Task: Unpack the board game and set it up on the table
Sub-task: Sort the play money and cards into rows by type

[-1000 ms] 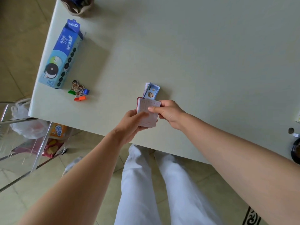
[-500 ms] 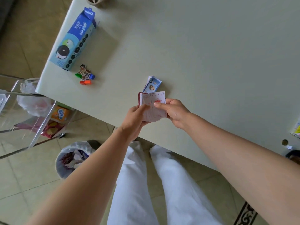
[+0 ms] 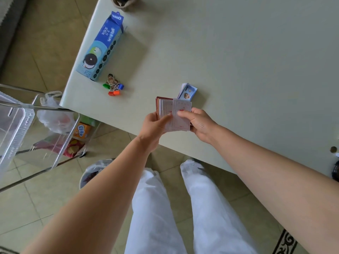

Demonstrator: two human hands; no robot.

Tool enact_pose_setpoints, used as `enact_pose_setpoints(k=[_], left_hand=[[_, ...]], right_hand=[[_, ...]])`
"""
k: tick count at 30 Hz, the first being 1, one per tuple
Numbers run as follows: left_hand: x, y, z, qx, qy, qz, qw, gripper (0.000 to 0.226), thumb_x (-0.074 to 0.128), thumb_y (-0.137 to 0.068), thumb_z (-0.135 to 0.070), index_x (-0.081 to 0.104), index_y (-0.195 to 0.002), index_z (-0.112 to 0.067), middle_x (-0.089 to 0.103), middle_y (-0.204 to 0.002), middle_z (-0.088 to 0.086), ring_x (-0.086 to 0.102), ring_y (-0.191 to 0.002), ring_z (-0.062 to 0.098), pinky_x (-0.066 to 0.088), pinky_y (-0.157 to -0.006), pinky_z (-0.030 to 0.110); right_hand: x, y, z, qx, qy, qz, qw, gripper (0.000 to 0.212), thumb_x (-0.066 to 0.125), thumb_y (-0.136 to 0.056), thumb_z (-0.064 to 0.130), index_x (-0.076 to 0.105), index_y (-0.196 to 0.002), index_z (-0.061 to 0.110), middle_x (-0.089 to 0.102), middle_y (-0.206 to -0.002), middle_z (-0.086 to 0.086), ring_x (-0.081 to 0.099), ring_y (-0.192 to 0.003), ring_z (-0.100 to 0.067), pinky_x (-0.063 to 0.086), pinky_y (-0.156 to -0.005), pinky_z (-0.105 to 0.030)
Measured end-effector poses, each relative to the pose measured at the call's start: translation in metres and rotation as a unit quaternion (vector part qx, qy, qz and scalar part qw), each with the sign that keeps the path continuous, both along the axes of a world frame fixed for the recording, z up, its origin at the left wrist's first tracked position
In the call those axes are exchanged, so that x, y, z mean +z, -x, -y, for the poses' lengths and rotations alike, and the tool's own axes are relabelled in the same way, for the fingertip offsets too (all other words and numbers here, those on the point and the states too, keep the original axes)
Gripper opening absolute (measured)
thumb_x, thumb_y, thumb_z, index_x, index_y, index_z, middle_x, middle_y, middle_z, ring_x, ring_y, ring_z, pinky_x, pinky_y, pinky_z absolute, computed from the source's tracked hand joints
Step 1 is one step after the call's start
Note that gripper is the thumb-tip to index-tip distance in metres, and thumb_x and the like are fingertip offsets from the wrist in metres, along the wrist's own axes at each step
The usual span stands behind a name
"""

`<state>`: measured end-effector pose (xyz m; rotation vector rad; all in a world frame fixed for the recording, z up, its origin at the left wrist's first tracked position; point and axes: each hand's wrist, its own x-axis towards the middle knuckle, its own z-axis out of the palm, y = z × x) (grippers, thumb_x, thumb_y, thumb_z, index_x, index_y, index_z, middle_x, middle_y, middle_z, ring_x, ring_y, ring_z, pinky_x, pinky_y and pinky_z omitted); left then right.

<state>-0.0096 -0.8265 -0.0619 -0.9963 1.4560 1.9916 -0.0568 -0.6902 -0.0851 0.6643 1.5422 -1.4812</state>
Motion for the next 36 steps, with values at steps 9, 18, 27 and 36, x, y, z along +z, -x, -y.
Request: enact_pose_setpoints(k=[9,18,27,36], left_hand=[[0.005,-0.011,0.058,-0.073,0.01,-0.005,0.997,0.016,0.051,-0.095,-0.007,0.061,-0.108,-0.006,0.067,-0.109,0.018,0.066,-0.099,0.026,0.056,-0.084,0.029],[0.01,-0.022,0.08,-0.109,0.036,-0.006,0.993,0.013,0.058,-0.093,-0.012,0.06,-0.106,-0.008,0.067,-0.093,0.008,0.066,-0.087,0.019,0.056,-0.078,0.026],[0.009,-0.035,0.078,-0.112,0.022,-0.017,0.993,0.019,0.057,-0.094,-0.013,0.06,-0.111,-0.005,0.066,-0.093,0.006,0.066,-0.086,0.015,0.056,-0.082,0.029],[0.012,-0.033,0.078,-0.103,0.018,-0.001,0.995,0.011,0.055,-0.096,-0.018,0.06,-0.1,-0.008,0.064,-0.094,0.008,0.063,-0.092,0.019,0.054,-0.089,0.034]], right_hand=[[0.016,-0.031,0.051,-0.091,0.016,-0.031,0.995,0.017,0.061,-0.091,0.011,0.064,-0.105,0.018,0.067,-0.091,-0.001,0.062,-0.077,-0.011,0.049,-0.07,-0.024],[0.024,-0.063,0.071,-0.151,0.007,-0.04,0.988,0.013,0.062,-0.09,0.011,0.066,-0.099,0.019,0.068,-0.097,-0.005,0.064,-0.088,-0.017,0.051,-0.08,-0.029],[0.022,-0.072,0.06,-0.157,0.001,-0.028,0.987,0.011,0.062,-0.09,0.012,0.066,-0.096,0.02,0.068,-0.09,-0.002,0.063,-0.085,-0.015,0.049,-0.074,-0.025],[0.019,-0.073,0.059,-0.147,0.005,-0.022,0.989,0.013,0.063,-0.09,0.014,0.066,-0.102,0.018,0.068,-0.091,-0.003,0.061,-0.089,-0.016,0.047,-0.078,-0.028]])
